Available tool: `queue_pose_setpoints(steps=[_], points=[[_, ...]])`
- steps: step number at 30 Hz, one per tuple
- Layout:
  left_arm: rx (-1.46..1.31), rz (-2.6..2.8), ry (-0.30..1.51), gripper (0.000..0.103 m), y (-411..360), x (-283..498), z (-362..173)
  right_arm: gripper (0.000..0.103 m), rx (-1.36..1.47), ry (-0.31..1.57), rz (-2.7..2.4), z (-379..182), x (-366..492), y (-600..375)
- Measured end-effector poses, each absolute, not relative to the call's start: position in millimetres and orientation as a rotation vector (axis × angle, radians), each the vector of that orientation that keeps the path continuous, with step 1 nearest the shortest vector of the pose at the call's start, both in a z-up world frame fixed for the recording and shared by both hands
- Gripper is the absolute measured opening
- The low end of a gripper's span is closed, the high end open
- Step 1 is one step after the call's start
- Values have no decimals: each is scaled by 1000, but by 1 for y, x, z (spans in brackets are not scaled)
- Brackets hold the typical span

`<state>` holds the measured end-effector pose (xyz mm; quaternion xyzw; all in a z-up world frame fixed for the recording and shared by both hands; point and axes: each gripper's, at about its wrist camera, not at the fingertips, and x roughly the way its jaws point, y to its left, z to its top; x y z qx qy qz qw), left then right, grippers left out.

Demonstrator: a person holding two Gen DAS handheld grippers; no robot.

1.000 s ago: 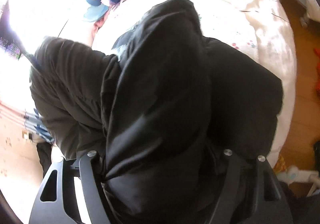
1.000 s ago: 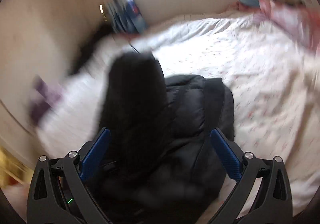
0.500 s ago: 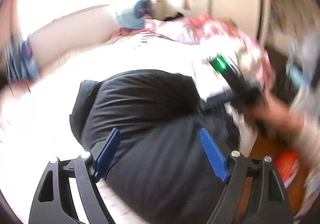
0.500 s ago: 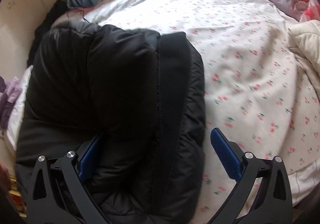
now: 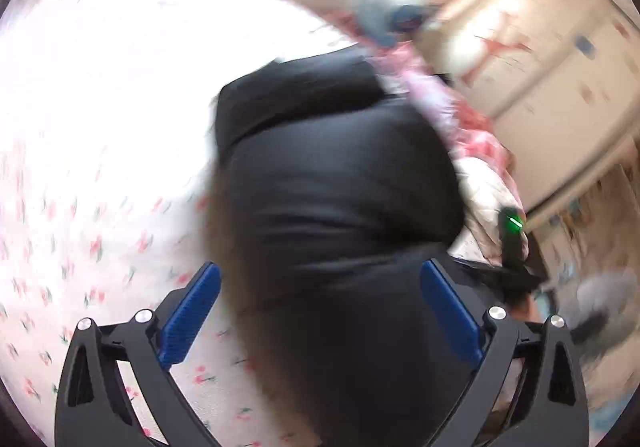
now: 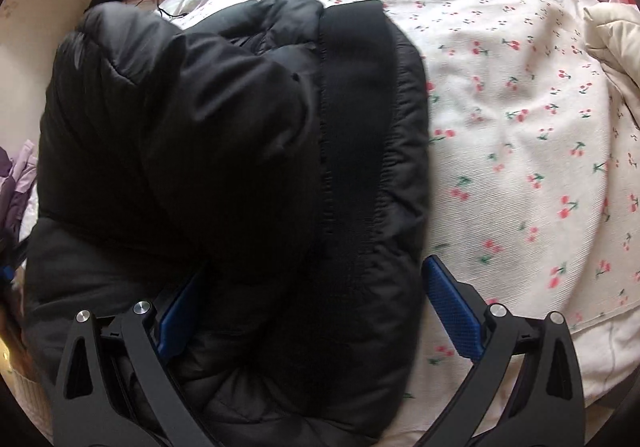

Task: Fold large clothes

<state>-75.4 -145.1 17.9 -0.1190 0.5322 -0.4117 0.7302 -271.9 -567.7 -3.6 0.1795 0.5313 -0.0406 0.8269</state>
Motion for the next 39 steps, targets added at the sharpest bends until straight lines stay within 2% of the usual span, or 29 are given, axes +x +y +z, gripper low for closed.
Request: queue_pose_setpoints(steps=[2,4,8,11,14,17,20,23,24,27,29,31,34,36,39], points=[[-363,-939,1276,95,-154,-69,-13,97,381,1117,-95,-4,-272,-559],[-396,-1016,1299,95,-169,-74,-20,97,430,1097,-84,-6,-276,-552],[-222,-1071,1143,95,-205,-84,19,97,591,976,-3,-12,-275,-523],[-75,-1033,974,94,-183,-79,72,97,669,892,94,-5,-256,-490],[96,-941,875,94,-140,-76,101,97,662,874,253,-4,-225,-432],[241,-790,967,94,-89,-64,82,97,504,1029,301,-23,-197,-365],[207,-601,1119,91,-30,-40,48,97,424,1061,288,-36,-195,-348],[185,-481,963,91,-14,-43,79,97,356,1074,258,-27,-198,-343],[168,-478,848,91,-24,-49,103,97,322,1080,258,-21,-198,-335],[207,-614,722,91,-78,-66,127,97,282,1082,287,-12,-197,-327],[366,-725,730,91,-129,-73,110,97,268,1091,295,-2,-198,-317],[465,-726,816,91,-152,-64,68,97,304,1076,273,14,-205,-338],[544,-676,809,91,-155,-61,24,97,322,892,190,58,-231,-355],[501,-700,801,91,-141,-64,21,97,283,778,183,90,-231,-354],[490,-713,775,92,-139,-60,24,97,149,809,182,103,-185,-328]])
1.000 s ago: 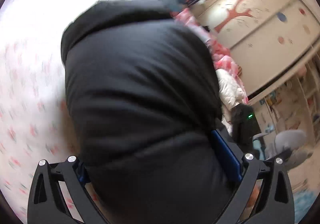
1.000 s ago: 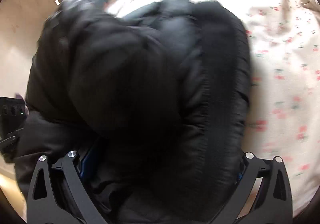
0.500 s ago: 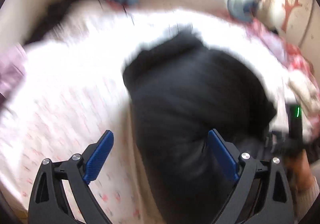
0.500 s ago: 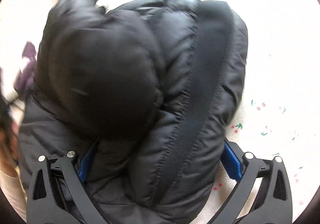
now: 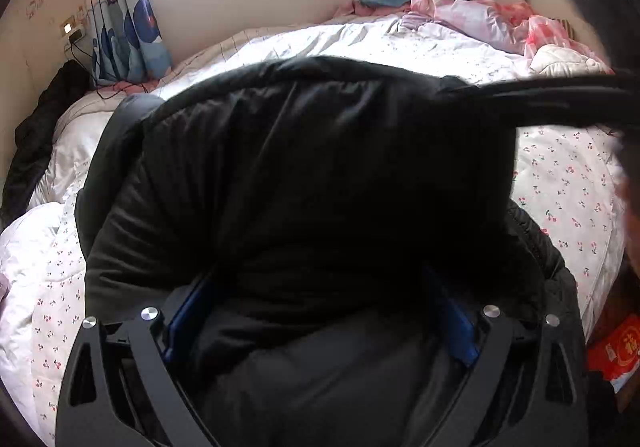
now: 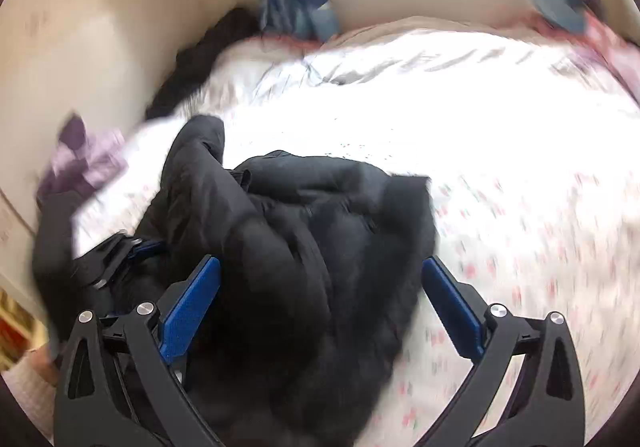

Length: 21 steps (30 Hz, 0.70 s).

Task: Fold large clothes

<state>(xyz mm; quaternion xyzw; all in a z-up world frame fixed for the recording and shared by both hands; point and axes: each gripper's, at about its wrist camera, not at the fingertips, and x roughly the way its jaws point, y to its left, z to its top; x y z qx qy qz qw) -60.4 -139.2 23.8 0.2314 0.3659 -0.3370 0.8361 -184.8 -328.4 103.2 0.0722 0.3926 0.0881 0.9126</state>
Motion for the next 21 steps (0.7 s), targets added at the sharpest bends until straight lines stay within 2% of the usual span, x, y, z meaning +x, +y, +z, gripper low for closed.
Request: queue_pose_setpoints(steps=[2,3,5,6,9,13,15,17,19,21], points=[[476,-732,760,92,-131,-57,29,97,68,877,92,85,-145,-329],[453,-758,764,92,-127,-55,31,97,76,951,59,58,-117,-338],[424,-783,797,92,-138,-50,25,97,278,1102,121,8,-88,-359],[414,-787,806,92,-136,-48,23,97,309,1118,127,2,-87,-361],[369,-819,792,92,-122,-50,27,97,245,1052,79,27,-113,-354],[280,-824,771,92,-105,-46,41,97,235,838,170,82,-193,-349],[266,-817,759,92,-102,-47,48,97,172,878,210,83,-217,-330],[275,-785,746,92,-100,-47,50,97,89,1018,165,51,-223,-316],[272,-770,736,92,-99,-47,51,97,187,1135,208,17,-221,-319],[293,-736,707,92,-97,-50,56,97,220,1146,182,20,-227,-323]])
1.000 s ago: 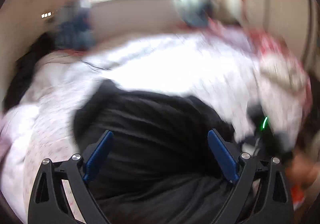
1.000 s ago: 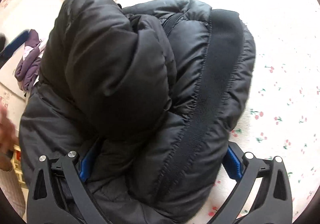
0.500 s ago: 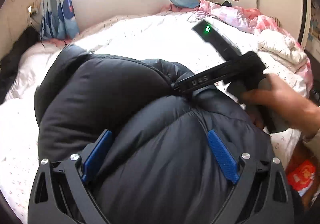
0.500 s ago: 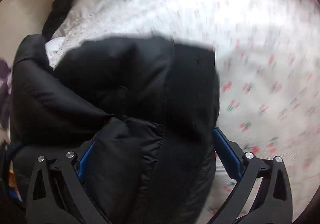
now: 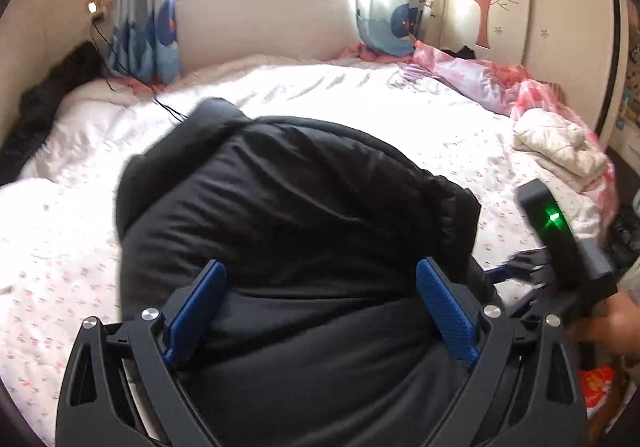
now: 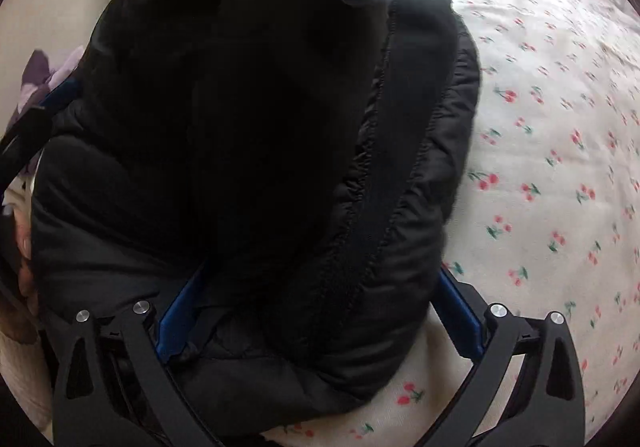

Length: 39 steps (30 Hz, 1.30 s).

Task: Fold large clothes

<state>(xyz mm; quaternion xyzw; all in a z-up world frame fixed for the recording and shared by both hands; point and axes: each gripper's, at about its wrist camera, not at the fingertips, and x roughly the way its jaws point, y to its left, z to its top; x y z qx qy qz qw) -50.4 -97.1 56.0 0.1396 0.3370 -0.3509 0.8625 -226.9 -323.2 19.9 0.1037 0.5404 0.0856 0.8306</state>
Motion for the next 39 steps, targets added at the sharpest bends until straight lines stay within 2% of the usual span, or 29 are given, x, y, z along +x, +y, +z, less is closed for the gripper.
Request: queue_pose_setpoints(steps=[2,6,9,11,14,16,21,26,28,30,34,39], points=[[338,-689,686,92,-96,-52,53,97,182,1071,135,50,-237,-323],[379,-658,705,92,-93,-48,43,97,230,806,151,133,-239,-322],[382,-663,704,92,-96,-47,44,97,324,738,311,157,-199,-304],[381,-659,707,92,-97,-45,40,97,388,751,355,148,-152,-296],[378,-671,706,93,-97,-45,43,97,397,899,251,74,-79,-318],[379,-680,700,93,-98,-45,46,97,512,953,278,32,-63,-335],[388,-675,742,93,-94,-42,39,97,462,997,273,43,-69,-342],[401,-669,728,93,-90,-46,42,97,334,895,248,50,-111,-335],[406,-674,724,93,-91,-48,42,97,273,971,248,25,-114,-330],[420,-667,718,93,-93,-50,42,97,322,991,250,24,-131,-340],[419,-642,696,93,-88,-51,44,97,395,849,187,55,-167,-363],[357,-603,709,96,-72,-43,49,97,489,985,125,18,-181,-375]])
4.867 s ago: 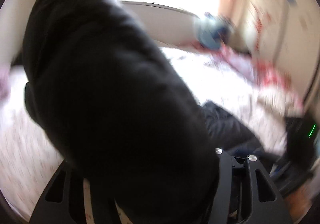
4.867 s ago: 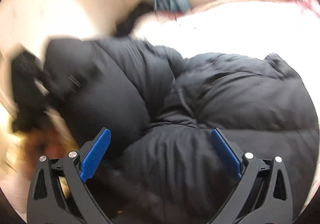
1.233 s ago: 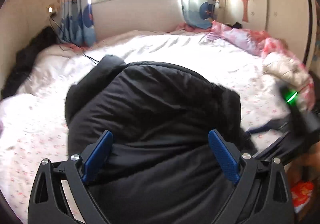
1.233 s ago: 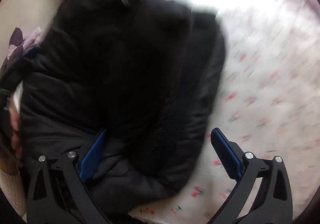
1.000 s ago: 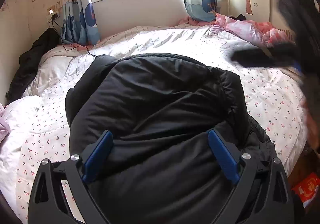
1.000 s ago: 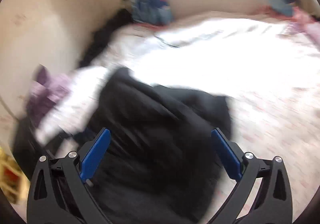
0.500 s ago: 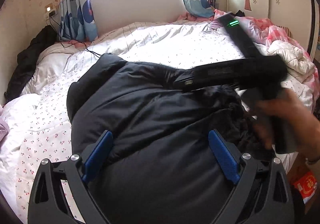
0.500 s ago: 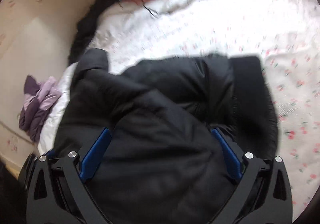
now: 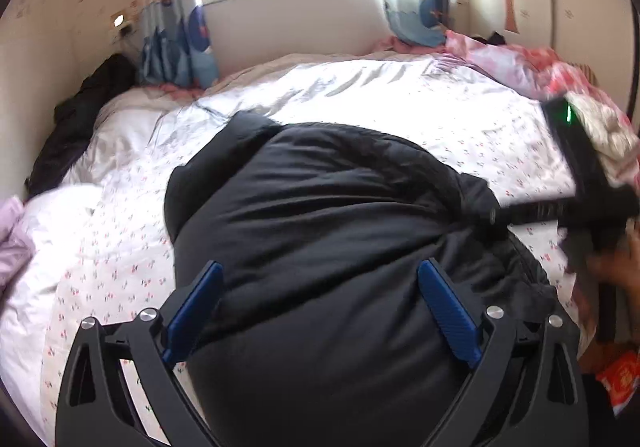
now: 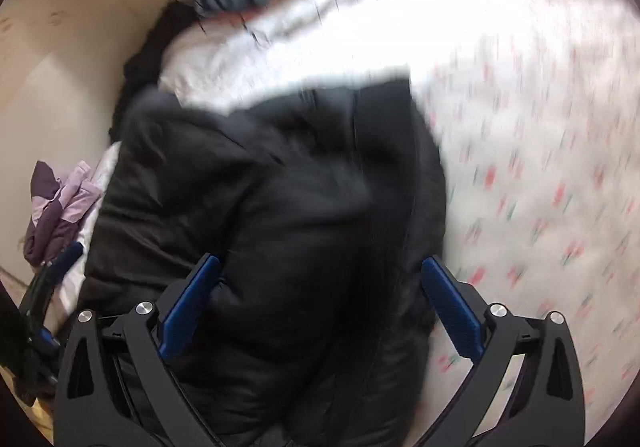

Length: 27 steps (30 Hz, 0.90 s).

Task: Fold large clothes

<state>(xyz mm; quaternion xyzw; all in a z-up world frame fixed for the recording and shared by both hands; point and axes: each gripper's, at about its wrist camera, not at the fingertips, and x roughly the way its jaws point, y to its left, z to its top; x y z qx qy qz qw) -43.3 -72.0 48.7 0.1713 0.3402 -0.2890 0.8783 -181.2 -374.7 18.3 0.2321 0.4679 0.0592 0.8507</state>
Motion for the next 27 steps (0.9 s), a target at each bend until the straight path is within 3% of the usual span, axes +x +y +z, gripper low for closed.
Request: queue_pose_setpoints(steps=[3,9,11,19,27], points=[[310,-587,782,96,-66,-33,42,97,502,1047,143,-4,-166,-349],[335,-441,743,95,-36,-25,53,97,575,1073,335,-15,-115,-267],[243,-490,837,96,-17,-11,47,97,557,1085,368,-17,-108,-257],[260,-644,854,96,-20,-26,46,97,547,1114,181,-30,-159,-346],[221,-552,773,96,-13,-29,64,97,375,767,173,70,-209,-332]])
